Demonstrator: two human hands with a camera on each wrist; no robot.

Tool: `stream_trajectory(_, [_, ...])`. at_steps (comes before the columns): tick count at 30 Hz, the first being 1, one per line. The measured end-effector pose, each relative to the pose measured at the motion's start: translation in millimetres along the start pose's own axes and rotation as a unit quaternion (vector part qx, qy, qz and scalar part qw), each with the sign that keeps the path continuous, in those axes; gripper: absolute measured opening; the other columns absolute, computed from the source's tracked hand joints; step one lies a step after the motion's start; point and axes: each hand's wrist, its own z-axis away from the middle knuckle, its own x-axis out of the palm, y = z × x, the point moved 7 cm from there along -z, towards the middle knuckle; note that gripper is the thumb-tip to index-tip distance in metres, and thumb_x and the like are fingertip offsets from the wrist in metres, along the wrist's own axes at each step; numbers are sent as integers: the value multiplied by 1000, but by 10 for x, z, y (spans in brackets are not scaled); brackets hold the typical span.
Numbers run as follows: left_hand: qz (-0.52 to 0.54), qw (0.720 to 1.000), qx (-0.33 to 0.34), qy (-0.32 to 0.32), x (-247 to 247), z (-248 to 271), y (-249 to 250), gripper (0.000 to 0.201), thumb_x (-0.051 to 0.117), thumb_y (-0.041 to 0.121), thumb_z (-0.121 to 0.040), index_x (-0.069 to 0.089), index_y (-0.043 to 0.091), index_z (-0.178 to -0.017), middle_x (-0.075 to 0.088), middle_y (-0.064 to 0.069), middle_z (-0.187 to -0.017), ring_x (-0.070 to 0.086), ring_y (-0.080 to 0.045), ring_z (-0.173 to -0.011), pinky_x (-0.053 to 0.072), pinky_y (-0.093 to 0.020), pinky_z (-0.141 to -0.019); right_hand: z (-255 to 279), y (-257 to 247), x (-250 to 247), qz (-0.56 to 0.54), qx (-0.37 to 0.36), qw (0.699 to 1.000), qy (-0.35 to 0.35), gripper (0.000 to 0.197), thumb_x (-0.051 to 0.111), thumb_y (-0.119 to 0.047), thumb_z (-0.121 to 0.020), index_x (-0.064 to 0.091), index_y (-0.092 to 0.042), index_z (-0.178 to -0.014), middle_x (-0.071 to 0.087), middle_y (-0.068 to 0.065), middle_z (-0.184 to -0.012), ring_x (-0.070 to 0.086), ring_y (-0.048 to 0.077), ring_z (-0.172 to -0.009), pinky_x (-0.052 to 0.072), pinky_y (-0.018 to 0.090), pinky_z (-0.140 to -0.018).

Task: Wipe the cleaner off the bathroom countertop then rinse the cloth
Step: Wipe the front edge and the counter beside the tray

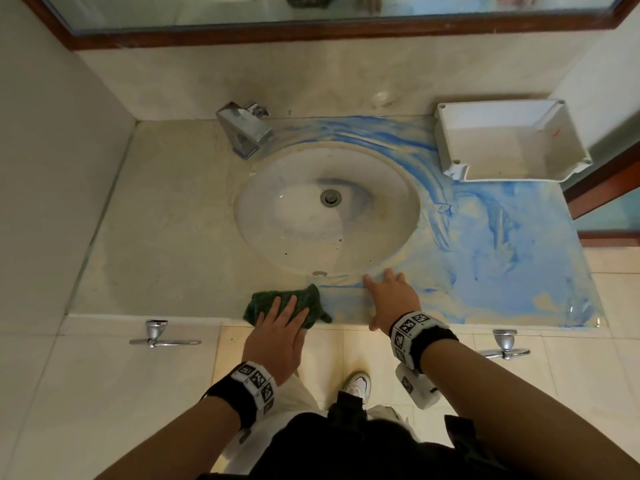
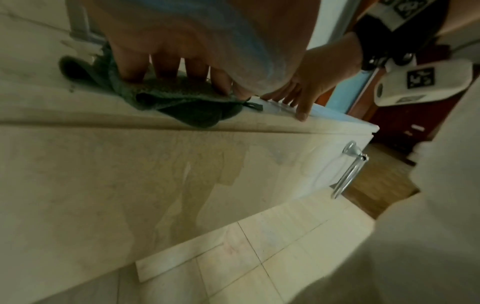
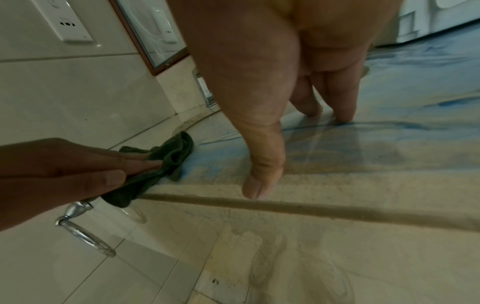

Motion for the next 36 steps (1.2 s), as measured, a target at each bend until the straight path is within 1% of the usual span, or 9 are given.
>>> stream_trajectory(3, [6,1000,-11,6,-101,-165,-2,75,-5,54,-88,29,32,-151,14,4,-162,9,-27,-149,16,-50,-118,-11,-19,-12,1,2,1000,-2,98,87,-33,-64,29,-28,-142,30,16,-139,33,36,-126,52,43,-88])
stream_trajectory(8, [34,998,-54,27,-333,-548,-184,53,17,46,-103,21,32,-153,4,5,-163,1,-25,-150,12,-49,-120,-5,7,11,-6,-6,1000,1,99,87,-33,-64,28,-30,-144,28,15,-143,32,37,-129,52,44,-91])
stream_trajectory(14, [33,996,-76,32,-195,-226,-534,55,13,41,-101,25,28,-153,9,1,-163,6,-27,-149,16,-50,-119,7,41,29,-15,-11,1000,8,102,87,-39,-64,26,-28,-146,24,13,-149,26,37,-136,49,46,-97])
stream_trajectory(19, [7,1000,-10,3,59,144,-483,71,2,46,-90,36,26,-149,19,-1,-161,12,-32,-149,17,-52,-116,-8,29,19,-10,-12,1000,14,97,87,-35,-63,30,-26,-141,30,13,-140,33,35,-128,52,42,-89])
stream_trajectory(23, [-20,1000,14,14,-17,71,-637,62,10,44,-94,40,29,-146,24,2,-159,19,-30,-147,26,-54,-113,-26,29,33,-6,-11,1000,5,99,88,-35,-62,30,-25,-141,30,15,-140,32,37,-128,53,43,-89])
stream_trajectory(27, [26,996,-75,39,-214,-71,-1106,50,24,33,-103,25,27,-152,6,2,-162,3,-26,-150,13,-50,-119,-28,36,39,-9,-14,1000,4,99,87,-37,-62,29,-26,-141,28,14,-141,31,37,-130,53,45,-89])
stream_trajectory(29, [33,994,-98,40,-249,-104,-1189,51,22,33,-103,25,26,-153,5,1,-163,1,-27,-150,11,-50,-120,-27,49,46,-9,-13,1000,2,99,87,-37,-63,28,-27,-142,27,14,-143,30,37,-131,53,46,-90])
stream_trajectory(32, [49,991,-119,40,-194,-53,-1023,65,9,42,-93,31,23,-151,12,-1,-162,5,-31,-149,10,-52,-118,-29,51,53,-9,-14,1000,7,99,87,-37,-63,28,-27,-142,28,13,-143,30,37,-131,52,45,-91])
stream_trajectory(36, [45,997,-53,30,55,81,-395,68,8,45,-91,43,23,-145,25,-3,-158,15,-35,-147,16,-57,-115,-44,50,59,-7,-11,1000,2,100,87,-36,-63,28,-27,-142,27,14,-143,29,38,-132,52,45,-91])
